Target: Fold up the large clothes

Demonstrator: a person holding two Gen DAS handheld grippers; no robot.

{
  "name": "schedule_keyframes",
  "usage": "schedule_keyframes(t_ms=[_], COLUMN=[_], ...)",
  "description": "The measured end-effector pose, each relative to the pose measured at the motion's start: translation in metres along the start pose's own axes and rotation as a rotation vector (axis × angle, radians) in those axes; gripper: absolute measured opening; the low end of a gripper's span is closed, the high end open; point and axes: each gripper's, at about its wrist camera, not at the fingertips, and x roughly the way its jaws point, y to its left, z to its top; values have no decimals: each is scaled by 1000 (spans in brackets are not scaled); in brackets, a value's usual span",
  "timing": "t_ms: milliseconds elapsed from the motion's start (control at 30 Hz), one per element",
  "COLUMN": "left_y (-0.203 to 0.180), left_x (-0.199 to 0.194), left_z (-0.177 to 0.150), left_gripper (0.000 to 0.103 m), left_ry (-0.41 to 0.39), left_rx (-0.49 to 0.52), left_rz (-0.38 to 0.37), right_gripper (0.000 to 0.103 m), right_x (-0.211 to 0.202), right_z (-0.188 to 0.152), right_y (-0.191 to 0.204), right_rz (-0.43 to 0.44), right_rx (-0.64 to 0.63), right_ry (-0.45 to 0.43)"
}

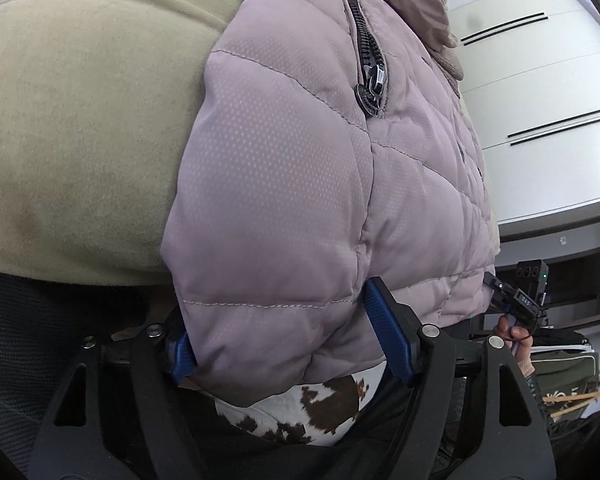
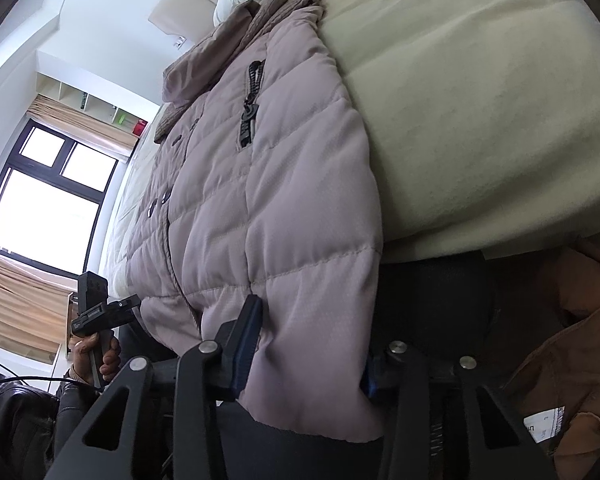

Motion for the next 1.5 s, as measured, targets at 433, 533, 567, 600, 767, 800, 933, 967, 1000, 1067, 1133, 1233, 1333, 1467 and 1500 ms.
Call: schedule_keyframes(t_ms=[433, 533, 567, 600, 767, 800, 933, 967, 1000, 1067, 1133, 1233, 1333, 1467, 1500], left_y=[-28, -35, -36, -35, -50, -53, -66, -67, -68, -69, -70, -80, -84, -85, -87], left_x=[-5, -19, -26, -34, -85, -92, -114, -118, -124, -133, -141, -147, -154, -153, -152], left_z=[-4, -6, -7, -7, 3, 7, 30, 36, 44, 65, 86, 129, 181, 248, 264], left_gripper=[11, 9, 9, 9, 8, 8, 6, 6, 6, 6, 6, 6, 6, 6, 6], left_ry=[1, -6, -14, -23, -127, -147, -230, -251, -276, -321, -359, -409, -449, -482, -489], left_rx=[127, 125, 117, 108, 77, 72, 54, 48, 45, 39, 43, 73, 77, 61, 56], left_rz=[-24, -67, -92, -115, -273, -299, -404, -425, -447, -484, -503, -515, -522, -537, -535], right_gripper=[13, 11, 11, 11, 10, 10, 10, 10, 10, 10, 10, 10, 9, 9, 9], right_x=[-5, -8, -11, -16, -50, -56, -69, -72, -75, -80, -86, -90, -91, -88, -84], right_z=[-4, -6, -7, -8, -3, 1, 24, 31, 38, 56, 78, 116, 158, 220, 237], right_y=[12, 22, 26, 29, 49, 55, 81, 86, 93, 104, 110, 123, 139, 153, 156], right_rz=[-9, -18, -12, -6, 82, 98, 131, 141, 156, 180, 203, 223, 208, 178, 159], right_rx=[-32, -57, -62, -64, -72, -83, -138, -148, -160, -185, -194, -205, -226, -237, -239], right_ry=[-20, -36, -45, -60, -163, -187, -256, -274, -292, -336, -378, -437, -487, -537, -548])
